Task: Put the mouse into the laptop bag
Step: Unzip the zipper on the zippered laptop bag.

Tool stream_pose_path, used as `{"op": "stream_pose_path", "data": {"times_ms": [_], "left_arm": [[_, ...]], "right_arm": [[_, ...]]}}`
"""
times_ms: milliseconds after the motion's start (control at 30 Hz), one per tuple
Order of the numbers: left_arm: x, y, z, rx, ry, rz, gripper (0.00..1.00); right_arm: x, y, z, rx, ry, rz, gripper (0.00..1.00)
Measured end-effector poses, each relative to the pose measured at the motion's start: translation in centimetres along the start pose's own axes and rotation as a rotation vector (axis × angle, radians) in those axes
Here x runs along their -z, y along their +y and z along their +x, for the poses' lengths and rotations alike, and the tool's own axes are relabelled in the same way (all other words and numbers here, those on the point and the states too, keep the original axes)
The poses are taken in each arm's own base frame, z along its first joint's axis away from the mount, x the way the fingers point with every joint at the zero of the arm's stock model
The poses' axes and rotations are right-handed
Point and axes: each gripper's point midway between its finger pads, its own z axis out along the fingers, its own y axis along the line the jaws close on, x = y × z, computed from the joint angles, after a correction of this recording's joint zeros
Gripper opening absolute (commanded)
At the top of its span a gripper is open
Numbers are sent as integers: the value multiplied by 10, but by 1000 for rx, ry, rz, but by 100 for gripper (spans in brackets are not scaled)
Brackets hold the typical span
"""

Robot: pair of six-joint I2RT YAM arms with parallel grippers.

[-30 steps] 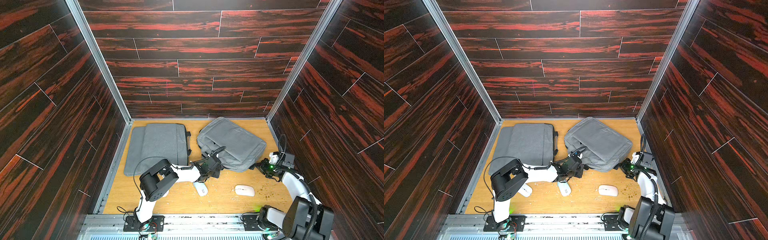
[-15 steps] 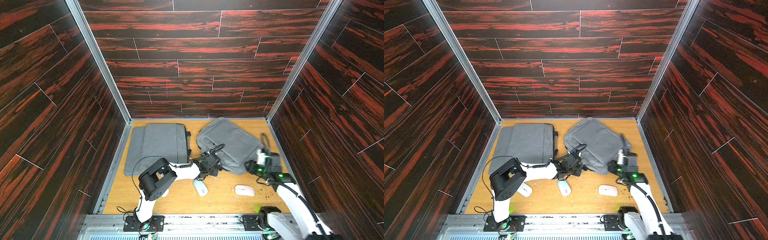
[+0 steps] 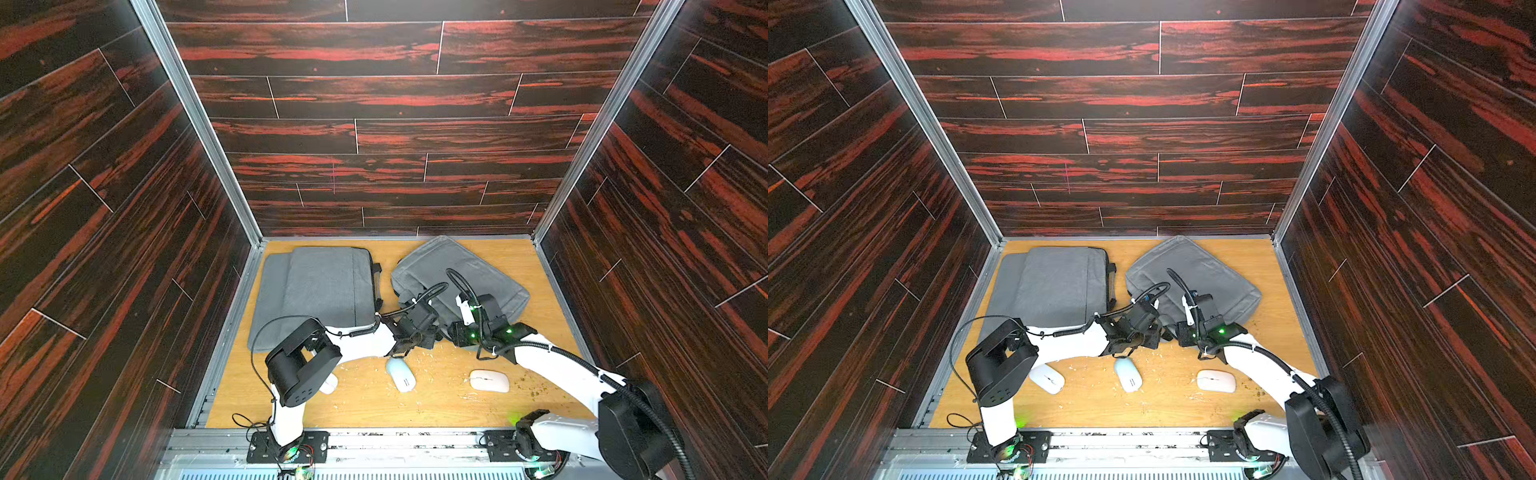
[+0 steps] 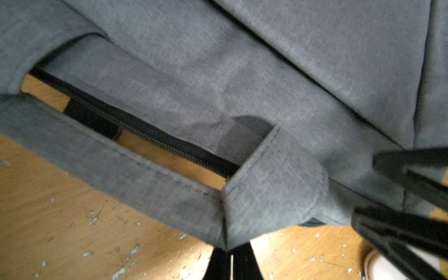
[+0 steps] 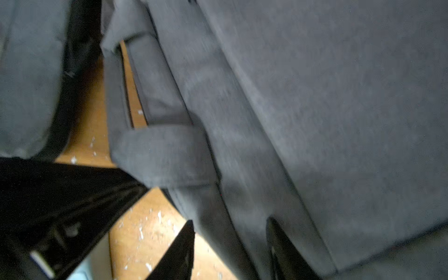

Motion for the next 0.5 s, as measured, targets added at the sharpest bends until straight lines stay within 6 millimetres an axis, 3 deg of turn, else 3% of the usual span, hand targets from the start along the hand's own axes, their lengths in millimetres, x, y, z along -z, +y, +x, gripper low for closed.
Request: {"op": "stream_pose_path", "data": {"times_ms": [333,367,433,467,500], "left_arm": [[1,3,-2,1,2,3,0],[1,3,-3,2,2,3,0],[1,3,-2,3,4,7,0],[1,3,-2,4,5,7,0],[1,4,-2,5,5,6,0]], "right_arm": [[-24,18,7,33,35,-53,50],[-27,17,8,34,41,-46,45],[-32,15,9,34,48,-31,7],[-34,14,9,27,49,-21,0],[-35,12,8,21,46,-13,0]]}}
